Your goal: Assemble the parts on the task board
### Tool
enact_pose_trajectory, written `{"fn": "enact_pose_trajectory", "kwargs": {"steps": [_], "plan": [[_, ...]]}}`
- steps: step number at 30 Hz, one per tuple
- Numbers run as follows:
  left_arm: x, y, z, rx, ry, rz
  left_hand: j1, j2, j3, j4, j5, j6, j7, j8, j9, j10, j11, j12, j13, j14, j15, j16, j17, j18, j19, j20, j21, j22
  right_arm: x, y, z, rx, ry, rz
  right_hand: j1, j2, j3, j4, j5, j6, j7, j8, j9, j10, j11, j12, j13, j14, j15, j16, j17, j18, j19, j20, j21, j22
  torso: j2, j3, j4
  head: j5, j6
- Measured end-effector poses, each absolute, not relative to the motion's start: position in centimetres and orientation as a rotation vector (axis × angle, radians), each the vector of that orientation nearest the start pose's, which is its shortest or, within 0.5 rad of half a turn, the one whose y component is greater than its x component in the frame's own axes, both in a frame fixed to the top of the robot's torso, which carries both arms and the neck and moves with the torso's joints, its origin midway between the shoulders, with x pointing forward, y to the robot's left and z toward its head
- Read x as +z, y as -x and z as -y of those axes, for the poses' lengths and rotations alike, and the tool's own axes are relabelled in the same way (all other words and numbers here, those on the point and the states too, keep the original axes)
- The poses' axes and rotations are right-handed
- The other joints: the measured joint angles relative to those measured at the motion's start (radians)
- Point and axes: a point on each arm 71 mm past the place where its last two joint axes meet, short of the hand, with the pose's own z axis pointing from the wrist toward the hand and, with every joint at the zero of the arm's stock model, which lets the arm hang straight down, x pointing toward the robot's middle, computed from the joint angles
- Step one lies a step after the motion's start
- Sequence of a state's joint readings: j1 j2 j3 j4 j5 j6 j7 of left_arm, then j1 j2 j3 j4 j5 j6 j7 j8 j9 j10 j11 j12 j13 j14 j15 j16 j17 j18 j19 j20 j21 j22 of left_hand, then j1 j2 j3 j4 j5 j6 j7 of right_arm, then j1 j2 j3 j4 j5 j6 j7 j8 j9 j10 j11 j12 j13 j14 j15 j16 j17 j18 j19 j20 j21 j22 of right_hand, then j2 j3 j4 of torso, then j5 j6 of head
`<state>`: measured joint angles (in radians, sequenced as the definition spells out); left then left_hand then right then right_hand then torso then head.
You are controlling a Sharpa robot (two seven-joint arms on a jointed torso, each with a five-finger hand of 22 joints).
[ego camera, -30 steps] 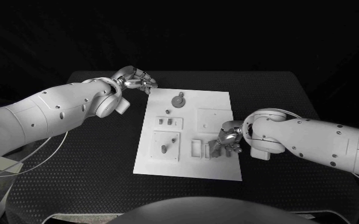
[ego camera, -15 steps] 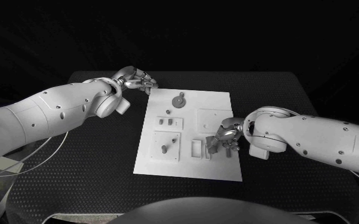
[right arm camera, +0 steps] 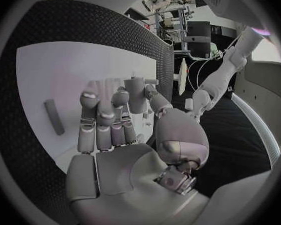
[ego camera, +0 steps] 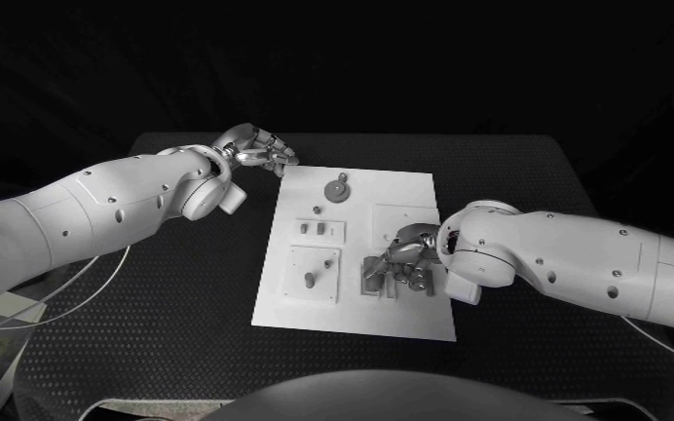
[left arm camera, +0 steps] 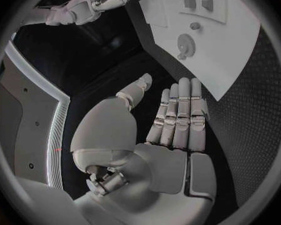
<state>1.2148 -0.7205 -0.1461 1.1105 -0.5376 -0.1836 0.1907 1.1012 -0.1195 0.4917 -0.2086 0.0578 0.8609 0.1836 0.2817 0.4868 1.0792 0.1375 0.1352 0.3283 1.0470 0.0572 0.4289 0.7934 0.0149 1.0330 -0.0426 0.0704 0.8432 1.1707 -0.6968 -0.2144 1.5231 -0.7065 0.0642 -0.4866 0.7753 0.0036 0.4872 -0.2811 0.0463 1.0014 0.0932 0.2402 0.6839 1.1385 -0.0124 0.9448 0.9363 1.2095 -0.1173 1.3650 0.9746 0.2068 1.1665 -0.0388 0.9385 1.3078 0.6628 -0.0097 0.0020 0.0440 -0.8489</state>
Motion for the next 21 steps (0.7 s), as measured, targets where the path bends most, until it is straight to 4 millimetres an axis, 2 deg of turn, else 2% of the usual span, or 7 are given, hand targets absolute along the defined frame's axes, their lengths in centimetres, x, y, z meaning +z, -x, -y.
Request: {"fn": "enact_pose_trajectory", "kwargs": {"steps": [11, 21], "plan": [[-23.64, -54.04, -26.73, -1.004, 0.669, -1.772, 0.0, 0.0, 0.0, 0.0, 0.0, 0.0, 0.0, 0.0, -0.001, 0.0, 0.0, 0.0, 0.0, 0.0, 0.0, 0.0, 0.001, 0.0, 0.0, 0.0, 0.0, 0.0, -30.22, -41.97, 14.32, 0.669, -0.445, -2.646, -0.008, 0.0, 0.0, 0.0, 0.0, 0.0, 0.0, 0.0, -0.002, 0.0, 0.0, 0.0, -0.001, 0.0, 0.0, 0.0, 0.001, 0.0, 0.0, 0.0, 0.0, 0.0, 0.0, 0.0007, 0.0001, 0.003, -0.002], [-23.64, -54.04, -26.75, -1.004, 0.669, -1.773, 0.0, 0.0, 0.0, 0.0, 0.0, 0.0, 0.0, 0.0, -0.001, 0.0, 0.0, 0.0, 0.001, 0.0, 0.0, 0.0, 0.002, 0.0, 0.0, 0.0, 0.0, 0.0, -30.71, -42.2, 14.77, 0.613, -0.45, -2.656, -0.028, -0.012, 0.007, 0.007, 0.0, 0.0, 0.0, 0.0, -0.002, -0.004, -0.004, 0.0, -0.002, 0.0, 0.0, -0.004, 0.004, 0.001, 0.0, 0.0, -0.003, 0.0, 0.0, 0.0004, -0.0003, 0.002, -0.006]]}}
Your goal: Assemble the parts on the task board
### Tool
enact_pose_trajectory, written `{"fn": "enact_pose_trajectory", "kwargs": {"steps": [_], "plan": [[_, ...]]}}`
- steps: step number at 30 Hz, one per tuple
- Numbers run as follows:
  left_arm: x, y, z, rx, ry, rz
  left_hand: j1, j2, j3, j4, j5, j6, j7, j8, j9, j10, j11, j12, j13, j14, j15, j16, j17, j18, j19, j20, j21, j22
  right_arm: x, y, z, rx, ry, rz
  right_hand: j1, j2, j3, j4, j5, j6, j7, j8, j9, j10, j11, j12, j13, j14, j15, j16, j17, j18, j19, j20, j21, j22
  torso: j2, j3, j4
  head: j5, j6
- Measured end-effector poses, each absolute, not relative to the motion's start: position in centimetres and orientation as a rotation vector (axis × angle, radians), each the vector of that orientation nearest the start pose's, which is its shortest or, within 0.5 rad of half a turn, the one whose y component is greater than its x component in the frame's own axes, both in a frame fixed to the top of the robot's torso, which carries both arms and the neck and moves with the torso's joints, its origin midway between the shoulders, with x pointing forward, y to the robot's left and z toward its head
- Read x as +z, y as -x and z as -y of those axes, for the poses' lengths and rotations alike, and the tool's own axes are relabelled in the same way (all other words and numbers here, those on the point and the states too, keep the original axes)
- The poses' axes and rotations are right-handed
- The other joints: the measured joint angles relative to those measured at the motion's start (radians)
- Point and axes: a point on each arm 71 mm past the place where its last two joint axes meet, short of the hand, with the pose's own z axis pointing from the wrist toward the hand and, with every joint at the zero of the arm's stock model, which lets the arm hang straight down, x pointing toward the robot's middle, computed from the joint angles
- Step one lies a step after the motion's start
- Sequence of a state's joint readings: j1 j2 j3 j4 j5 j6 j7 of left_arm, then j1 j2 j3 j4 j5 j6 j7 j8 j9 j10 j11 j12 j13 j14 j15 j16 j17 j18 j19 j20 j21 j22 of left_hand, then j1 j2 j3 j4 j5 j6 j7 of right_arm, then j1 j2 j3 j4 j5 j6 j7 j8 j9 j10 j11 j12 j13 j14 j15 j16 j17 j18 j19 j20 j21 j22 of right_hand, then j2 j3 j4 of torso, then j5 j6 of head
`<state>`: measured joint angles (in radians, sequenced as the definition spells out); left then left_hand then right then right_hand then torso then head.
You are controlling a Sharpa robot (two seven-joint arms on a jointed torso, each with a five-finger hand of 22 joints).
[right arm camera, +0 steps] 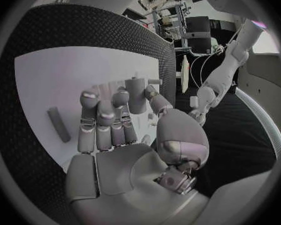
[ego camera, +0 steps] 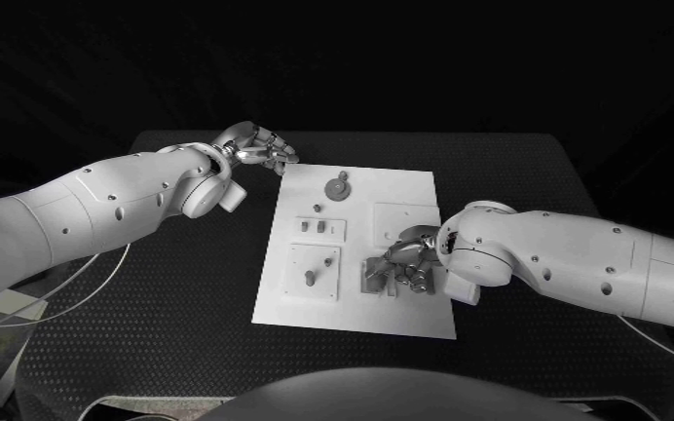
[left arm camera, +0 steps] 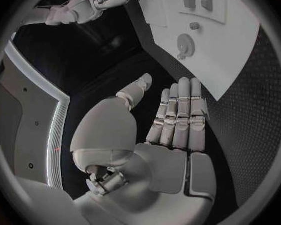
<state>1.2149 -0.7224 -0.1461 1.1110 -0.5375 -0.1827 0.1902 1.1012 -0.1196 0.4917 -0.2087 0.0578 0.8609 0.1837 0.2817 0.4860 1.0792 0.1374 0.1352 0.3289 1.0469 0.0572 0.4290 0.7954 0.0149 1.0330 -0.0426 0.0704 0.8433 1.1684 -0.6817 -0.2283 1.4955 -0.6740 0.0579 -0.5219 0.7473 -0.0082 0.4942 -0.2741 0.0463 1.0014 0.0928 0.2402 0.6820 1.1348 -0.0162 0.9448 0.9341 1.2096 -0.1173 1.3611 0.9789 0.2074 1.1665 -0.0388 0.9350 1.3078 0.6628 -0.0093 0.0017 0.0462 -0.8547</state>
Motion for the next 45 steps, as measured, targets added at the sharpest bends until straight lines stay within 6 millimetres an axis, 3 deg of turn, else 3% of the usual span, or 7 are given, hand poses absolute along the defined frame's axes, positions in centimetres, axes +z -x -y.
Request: {"fn": "enact_pose_trajectory", "kwargs": {"steps": [16, 45], "plan": [[-23.64, -54.03, -26.82, -1.003, 0.67, -1.773, 0.0, 0.0, 0.0, 0.0, 0.0, 0.0, 0.0, 0.0, 0.0, 0.0, 0.0, 0.004, 0.001, 0.0, 0.0, -0.004, 0.002, 0.0, 0.0, 0.0, 0.0, 0.0, -31.06, -42.44, 15.1, 0.561, -0.444, -2.669, -0.037, -0.015, 0.0, 0.019, 0.0, -0.006, 0.002, -0.01, -0.001, -0.009, 0.002, 0.0, -0.002, 0.0, 0.0, -0.004, 0.005, 0.003, 0.0, 0.0, -0.004, 0.0, 0.0, 0.0001, 0.0005, -0.001, -0.007], [-23.65, -54.02, -26.92, -1.002, 0.671, -1.775, 0.0, 0.0, 0.002, 0.002, 0.0, 0.0, 0.0, 0.0, -0.001, -0.004, 0.004, 0.004, 0.001, 0.0, 0.0, -0.004, 0.004, 0.0, 0.0, 0.0, 0.0, -0.001, -31.1, -42.29, 14.48, 0.554, -0.349, -2.698, -0.04, -0.011, 0.01, 0.015, 0.0, -0.014, 0.0, -0.014, -0.001, -0.013, 0.006, 0.0, -0.002, 0.0, 0.0, -0.008, 0.009, 0.006, 0.0, 0.0, -0.004, 0.0, 0.0, -0.0003, 0.0005, 0.003, -0.014]]}}
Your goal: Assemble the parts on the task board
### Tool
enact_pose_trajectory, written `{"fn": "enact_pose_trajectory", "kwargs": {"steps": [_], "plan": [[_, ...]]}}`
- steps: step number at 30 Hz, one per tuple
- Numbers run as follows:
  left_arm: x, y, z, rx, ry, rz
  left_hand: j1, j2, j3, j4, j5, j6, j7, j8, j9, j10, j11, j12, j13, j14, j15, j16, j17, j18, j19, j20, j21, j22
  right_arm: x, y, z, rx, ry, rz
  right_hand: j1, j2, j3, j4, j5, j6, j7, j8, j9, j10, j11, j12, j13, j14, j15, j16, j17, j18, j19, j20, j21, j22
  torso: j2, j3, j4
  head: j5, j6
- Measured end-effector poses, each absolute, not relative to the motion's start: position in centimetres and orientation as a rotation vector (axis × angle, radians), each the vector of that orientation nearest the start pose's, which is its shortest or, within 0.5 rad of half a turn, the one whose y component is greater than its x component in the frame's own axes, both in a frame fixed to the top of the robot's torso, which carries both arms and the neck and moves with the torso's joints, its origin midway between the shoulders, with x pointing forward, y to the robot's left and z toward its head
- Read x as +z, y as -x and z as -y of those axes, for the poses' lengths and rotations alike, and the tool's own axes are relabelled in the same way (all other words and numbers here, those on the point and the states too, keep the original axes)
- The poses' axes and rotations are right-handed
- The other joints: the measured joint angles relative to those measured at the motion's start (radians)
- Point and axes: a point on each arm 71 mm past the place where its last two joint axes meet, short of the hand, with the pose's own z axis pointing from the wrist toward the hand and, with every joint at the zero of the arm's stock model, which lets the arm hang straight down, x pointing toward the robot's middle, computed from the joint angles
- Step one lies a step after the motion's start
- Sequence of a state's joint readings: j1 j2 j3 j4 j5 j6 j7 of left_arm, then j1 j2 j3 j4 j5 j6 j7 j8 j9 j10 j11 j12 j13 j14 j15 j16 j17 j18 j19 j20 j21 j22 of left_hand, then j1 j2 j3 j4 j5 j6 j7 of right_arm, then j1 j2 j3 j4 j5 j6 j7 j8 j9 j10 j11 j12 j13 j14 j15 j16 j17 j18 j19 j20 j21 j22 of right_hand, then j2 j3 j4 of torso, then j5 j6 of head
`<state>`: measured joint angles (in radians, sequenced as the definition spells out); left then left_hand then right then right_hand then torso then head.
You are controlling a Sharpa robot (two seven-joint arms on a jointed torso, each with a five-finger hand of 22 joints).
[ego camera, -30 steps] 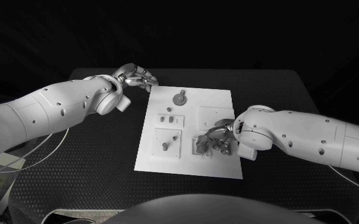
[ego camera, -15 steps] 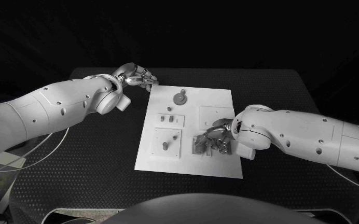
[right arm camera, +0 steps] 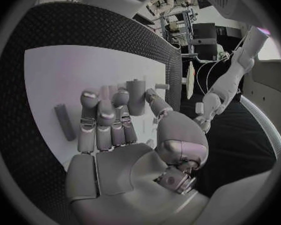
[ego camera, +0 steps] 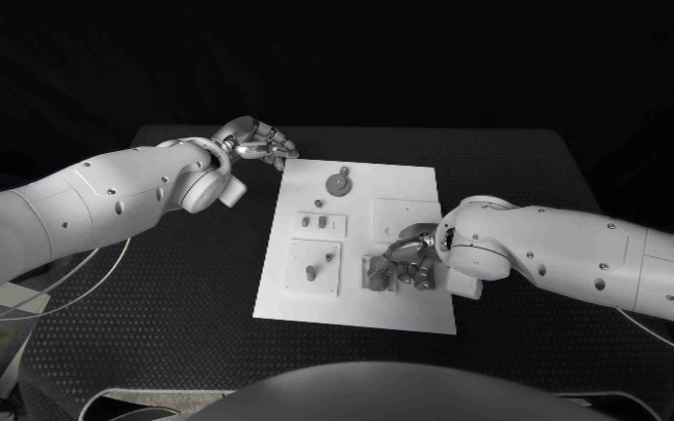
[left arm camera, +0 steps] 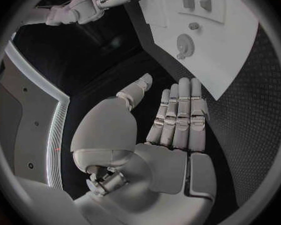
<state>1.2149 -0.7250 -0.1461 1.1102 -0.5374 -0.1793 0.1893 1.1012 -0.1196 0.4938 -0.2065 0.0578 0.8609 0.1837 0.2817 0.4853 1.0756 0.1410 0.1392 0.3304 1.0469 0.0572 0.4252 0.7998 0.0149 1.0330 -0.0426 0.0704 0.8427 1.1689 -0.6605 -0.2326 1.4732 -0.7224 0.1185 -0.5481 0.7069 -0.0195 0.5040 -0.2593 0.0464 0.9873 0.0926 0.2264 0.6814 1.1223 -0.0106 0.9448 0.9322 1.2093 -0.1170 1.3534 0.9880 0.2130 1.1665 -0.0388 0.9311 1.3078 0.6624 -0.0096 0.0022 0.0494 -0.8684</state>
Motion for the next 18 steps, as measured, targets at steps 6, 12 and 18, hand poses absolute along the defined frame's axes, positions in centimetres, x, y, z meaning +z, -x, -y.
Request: {"fn": "enact_pose_trajectory", "kwargs": {"steps": [6, 12, 18], "plan": [[-23.65, -54.02, -26.91, -1.002, 0.671, -1.775, 0.0, 0.0, 0.0, 0.0, 0.0, 0.0, 0.0, 0.0, 0.0, 0.0, 0.0, 0.0, 0.001, 0.0, 0.0, 0.0, 0.0, 0.0, 0.0, 0.0, 0.0, 0.0, -31.08, -42.33, 14.37, 0.551, -0.335, -2.692, 0.0, 0.0, 0.0, 0.0, 0.0, 0.0, 0.0, 0.0, 0.0, 0.0, 0.0, 0.0, 0.0, -0.001, 0.001, 0.0, 0.001, 0.001, 0.0, 0.0, 0.0, 0.0, 0.0, 0.0004, -0.0001, 0.001, 0.001], [-23.65, -54.02, -26.91, -1.002, 0.671, -1.775, 0.0, 0.0, -0.003, 0.003, 0.0, 0.0, 0.0, 0.0, 0.0, 0.0, 0.0, 0.0, 0.001, 0.0, 0.0, -0.004, 0.001, 0.0, 0.0, 0.0, 0.0, 0.0, -31.04, -42.43, 14.09, 0.55, -0.322, -2.674, 0.0, 0.0, 0.0, 0.0, 0.0, 0.0, 0.0, 0.001, 0.0, -0.003, -0.003, 0.0, 0.0, -0.002, 0.002, 0.0, 0.001, 0.002, 0.0, 0.0, 0.0, 0.0, 0.0, 0.0006, -0.0006, 0.001, 0.001], [-23.65, -54.02, -26.91, -1.002, 0.671, -1.776, 0.0, 0.0, -0.003, 0.003, 0.0, 0.0, 0.0, 0.0, 0.0, 0.0, 0.0, 0.004, 0.001, 0.0, 0.0, -0.004, 0.002, 0.0, 0.0, 0.0, 0.0, 0.0, -31.05, -42.6, 14.0, 0.548, -0.319, -2.659, 0.0, 0.0, 0.003, -0.003, 0.0, 0.0, -0.001, 0.0, 0.002, -0.002, -0.003, 0.0, 0.0, -0.002, 0.002, 0.0, 0.001, 0.003, 0.0, 0.0, 0.0, 0.0, 0.0, 0.0006, -0.0001, 0.001, 0.002]]}}
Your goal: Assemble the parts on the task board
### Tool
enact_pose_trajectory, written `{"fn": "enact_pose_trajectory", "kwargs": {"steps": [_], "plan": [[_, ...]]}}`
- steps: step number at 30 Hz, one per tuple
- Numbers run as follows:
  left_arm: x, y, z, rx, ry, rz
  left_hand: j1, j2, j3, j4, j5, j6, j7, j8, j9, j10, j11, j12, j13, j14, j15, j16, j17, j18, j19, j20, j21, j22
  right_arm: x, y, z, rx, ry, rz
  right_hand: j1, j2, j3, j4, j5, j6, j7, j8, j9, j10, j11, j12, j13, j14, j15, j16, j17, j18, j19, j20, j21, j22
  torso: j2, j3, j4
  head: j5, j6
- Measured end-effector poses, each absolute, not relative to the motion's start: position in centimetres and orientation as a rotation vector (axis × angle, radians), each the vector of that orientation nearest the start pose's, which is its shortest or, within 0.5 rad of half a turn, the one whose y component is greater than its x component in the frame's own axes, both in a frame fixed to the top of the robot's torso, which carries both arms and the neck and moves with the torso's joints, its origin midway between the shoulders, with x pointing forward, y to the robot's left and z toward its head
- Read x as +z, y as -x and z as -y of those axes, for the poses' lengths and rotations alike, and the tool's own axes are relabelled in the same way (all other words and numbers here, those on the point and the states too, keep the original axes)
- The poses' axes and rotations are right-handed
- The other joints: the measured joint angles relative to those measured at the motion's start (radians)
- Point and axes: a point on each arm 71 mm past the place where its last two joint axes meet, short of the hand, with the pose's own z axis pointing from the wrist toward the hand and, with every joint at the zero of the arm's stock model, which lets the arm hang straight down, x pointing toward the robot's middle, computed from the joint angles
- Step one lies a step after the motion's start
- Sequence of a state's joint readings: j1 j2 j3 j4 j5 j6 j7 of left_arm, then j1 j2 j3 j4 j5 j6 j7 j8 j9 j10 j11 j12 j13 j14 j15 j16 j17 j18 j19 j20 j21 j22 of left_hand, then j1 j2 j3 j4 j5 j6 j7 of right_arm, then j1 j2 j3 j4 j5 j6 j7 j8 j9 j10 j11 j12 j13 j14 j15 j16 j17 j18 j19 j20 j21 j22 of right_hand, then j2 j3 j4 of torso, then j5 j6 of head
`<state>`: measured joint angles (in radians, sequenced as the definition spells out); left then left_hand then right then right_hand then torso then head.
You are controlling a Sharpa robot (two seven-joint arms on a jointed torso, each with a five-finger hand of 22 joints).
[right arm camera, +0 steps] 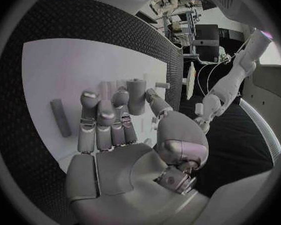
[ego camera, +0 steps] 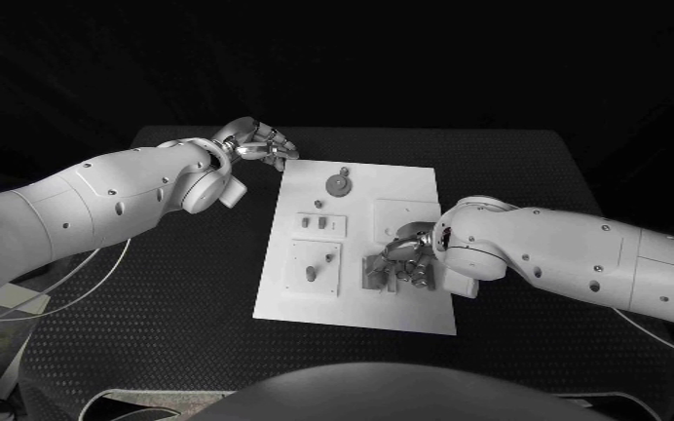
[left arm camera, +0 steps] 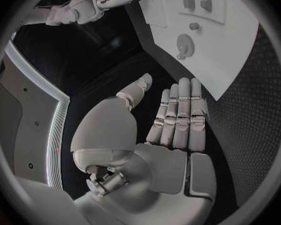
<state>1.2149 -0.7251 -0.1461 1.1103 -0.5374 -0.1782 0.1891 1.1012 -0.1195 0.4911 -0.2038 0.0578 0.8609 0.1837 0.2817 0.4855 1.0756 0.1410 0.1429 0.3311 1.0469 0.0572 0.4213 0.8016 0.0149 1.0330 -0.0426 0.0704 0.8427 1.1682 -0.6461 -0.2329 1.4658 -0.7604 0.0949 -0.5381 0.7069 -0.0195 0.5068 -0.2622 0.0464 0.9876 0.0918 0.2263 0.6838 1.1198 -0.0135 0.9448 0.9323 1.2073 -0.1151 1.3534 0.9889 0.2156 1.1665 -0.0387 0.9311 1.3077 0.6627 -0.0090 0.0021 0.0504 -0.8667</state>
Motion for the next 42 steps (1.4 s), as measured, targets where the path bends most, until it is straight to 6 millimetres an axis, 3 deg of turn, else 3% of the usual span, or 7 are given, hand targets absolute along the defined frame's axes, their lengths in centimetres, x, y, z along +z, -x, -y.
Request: {"fn": "enact_pose_trajectory", "kwargs": {"steps": [17, 24, 28, 33, 42], "plan": [[-23.65, -53.99, -26.98, -1.002, 0.672, -1.777, 0.0, 0.0, 0.0, 0.0, 0.0, 0.0, 0.0, 0.0, -0.001, 0.0, 0.0, 0.0, 0.001, 0.0, 0.0, 0.0, 0.001, 0.0, 0.0, 0.0, 0.0, 0.0, -31.13, -42.79, 14.0, 0.551, -0.319, -2.653, -0.002, -0.002, 0.0, 0.0, 0.0, -0.002, 0.002, 0.0, -0.001, 0.001, 0.001, 0.004, 0.0, -0.002, 0.002, -0.001, 0.001, 0.001, 0.0, 0.0, 0.0, 0.0, 0.0, 0.0, -0.0006, 0.003, -0.005], [-23.65, -54.0, -26.98, -1.002, 0.672, -1.777, -0.002, 0.002, -0.001, 0.004, 0.0, 0.0, 0.0, 0.0, -0.001, -0.003, -0.003, 0.0, 0.002, 0.0, 0.0, -0.004, 0.004, 0.0, 0.0, 0.0, 0.0, -0.001, -31.16, -42.83, 13.99, 0.553, -0.316, -2.656, -0.035, -0.035, -0.001, 0.013, 0.0, -0.005, 0.005, -0.012, -0.001, -0.009, 0.006, 0.004, -0.001, -0.005, 0.004, -0.012, 0.003, 0.002, -0.009, 0.005, -0.01, 0.0, 0.0, 0.0, -0.0008, 0.002, -0.006], [-23.65, -54.0, -26.99, -1.002, 0.672, -1.777, -0.004, 0.004, 0.0, 0.006, 0.0, 0.0, 0.0, 0.0, -0.001, -0.003, -0.003, 0.001, 0.002, 0.0, 0.0, -0.004, 0.004, 0.0, 0.0, 0.0, 0.0, -0.001, -31.17, -42.83, 13.98, 0.555, -0.315, -2.656, -0.066, -0.066, 0.008, 0.036, 0.0, -0.017, -0.004, -0.012, -0.004, -0.022, 0.008, 0.004, -0.002, -0.013, 0.012, -0.019, 0.003, 0.002, -0.017, 0.002, -0.017, 0.0, 0.0, 0.0, -0.0008, 0.002, -0.006], [-23.66, -54.0, -26.99, -1.002, 0.672, -1.777, -0.004, 0.004, 0.0, 0.006, 0.0, 0.0, 0.0, 0.0, -0.001, -0.005, 0.0, 0.004, 0.002, 0.0, 0.0, -0.004, 0.004, 0.0, 0.0, 0.0, 0.0, -0.001, -31.14, -42.8, 13.98, 0.561, -0.311, -2.658, -0.083, -0.113, 0.037, 0.071, 0.0, -0.04, -0.016, -0.012, -0.004, -0.056, 0.024, 0.004, -0.003, -0.043, 0.035, -0.041, 0.003, 0.002, -0.043, 0.003, -0.033, 0.0, 0.0, 0.0, -0.0007, 0.001, -0.006], [-23.66, -53.99, -27.03, -1.001, 0.672, -1.778, -0.008, 0.0, 0.0, 0.006, 0.0, 0.0, 0.0, 0.0, -0.002, -0.006, 0.001, 0.004, 0.002, 0.0, 0.0, -0.004, 0.005, 0.0, 0.0, 0.0, 0.0, -0.001, -31.14, -42.8, 14.01, 0.565, -0.311, -2.657, -0.077, -0.12, 0.047, 0.081, 0.0, -0.044, -0.013, -0.012, -0.004, -0.066, 0.032, 0.004, -0.003, -0.048, 0.04, -0.041, 0.004, 0.001, -0.045, 0.005, -0.035, 0.0, 0.0, 0.0, -0.0005, 0.001, -0.006]]}}
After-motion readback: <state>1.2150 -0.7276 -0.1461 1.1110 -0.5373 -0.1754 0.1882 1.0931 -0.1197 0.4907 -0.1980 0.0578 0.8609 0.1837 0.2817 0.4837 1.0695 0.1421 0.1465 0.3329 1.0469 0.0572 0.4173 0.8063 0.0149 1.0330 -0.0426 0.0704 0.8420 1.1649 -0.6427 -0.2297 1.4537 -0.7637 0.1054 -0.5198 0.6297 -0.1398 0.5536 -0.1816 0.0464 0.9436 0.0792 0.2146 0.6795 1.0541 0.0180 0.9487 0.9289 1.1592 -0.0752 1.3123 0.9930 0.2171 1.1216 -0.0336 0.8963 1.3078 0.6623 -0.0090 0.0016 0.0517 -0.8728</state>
